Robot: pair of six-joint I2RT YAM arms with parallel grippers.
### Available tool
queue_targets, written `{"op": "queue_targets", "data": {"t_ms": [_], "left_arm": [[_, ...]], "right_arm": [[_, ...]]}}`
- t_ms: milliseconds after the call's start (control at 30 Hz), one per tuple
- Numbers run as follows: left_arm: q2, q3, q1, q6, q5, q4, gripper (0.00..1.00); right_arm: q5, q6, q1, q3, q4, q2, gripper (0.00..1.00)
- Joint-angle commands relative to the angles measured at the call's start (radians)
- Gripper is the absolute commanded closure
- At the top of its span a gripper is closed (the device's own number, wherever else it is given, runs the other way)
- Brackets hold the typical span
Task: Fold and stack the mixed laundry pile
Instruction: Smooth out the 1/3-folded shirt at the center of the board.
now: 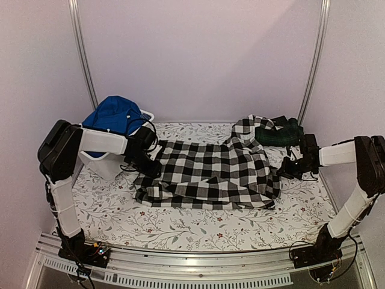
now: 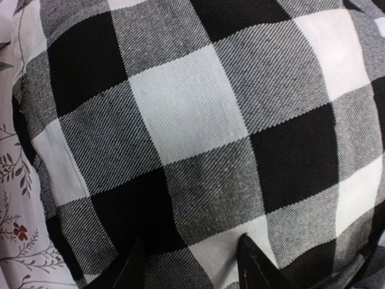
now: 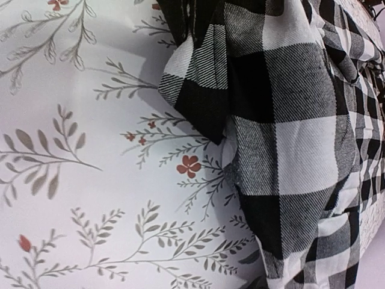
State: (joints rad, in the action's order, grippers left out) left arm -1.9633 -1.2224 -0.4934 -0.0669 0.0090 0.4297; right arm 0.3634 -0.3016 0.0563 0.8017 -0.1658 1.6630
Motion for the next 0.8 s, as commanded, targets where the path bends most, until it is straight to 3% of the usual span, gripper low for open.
{"op": "queue_targets", "data": {"t_ms": [0,333,467,500,567,600,667,767], "left_arm": [[-0.005,0.044,0.013,-0.021,-0.034,0.085,0.51],[0.079,0.135,-0.026,-0.051,0.020,0.126,0.54],[0.085,0.119,-0.022,-0.050,0.017,0.094,0.46],[0.095,0.112,-0.017,-0.049,0.012,0.087,0.44],[0.152,0.111,-0.006,-0.047,-0.005,0.062,0.37],[0.190,0.116,-0.004,-0.039,-0.006,0.048,0.34],[0.275,0.142,0.001,-0.007,-0.032,0.013,0.29],[0.380,0.179,-0.001,0.050,0.036,-0.004,0.28]], "right_arm": [[-0.164,-0.079,-0.022,-0.056,-0.009,-0.121,1.00],[-0.284,-0.023,-0.046,0.001,-0.055,-0.090,1.00],[-0.213,0.023,-0.046,0.107,-0.056,-0.001,1.00],[-0.193,0.032,-0.046,0.134,-0.082,0.015,0.92],[-0.152,0.052,-0.047,0.153,-0.095,0.016,0.56],[-0.123,0.064,-0.045,0.146,-0.097,-0.002,0.44],[-0.062,0.083,-0.044,0.122,-0.104,-0.067,0.36],[0.063,0.098,-0.037,0.083,-0.137,-0.198,0.35]]}}
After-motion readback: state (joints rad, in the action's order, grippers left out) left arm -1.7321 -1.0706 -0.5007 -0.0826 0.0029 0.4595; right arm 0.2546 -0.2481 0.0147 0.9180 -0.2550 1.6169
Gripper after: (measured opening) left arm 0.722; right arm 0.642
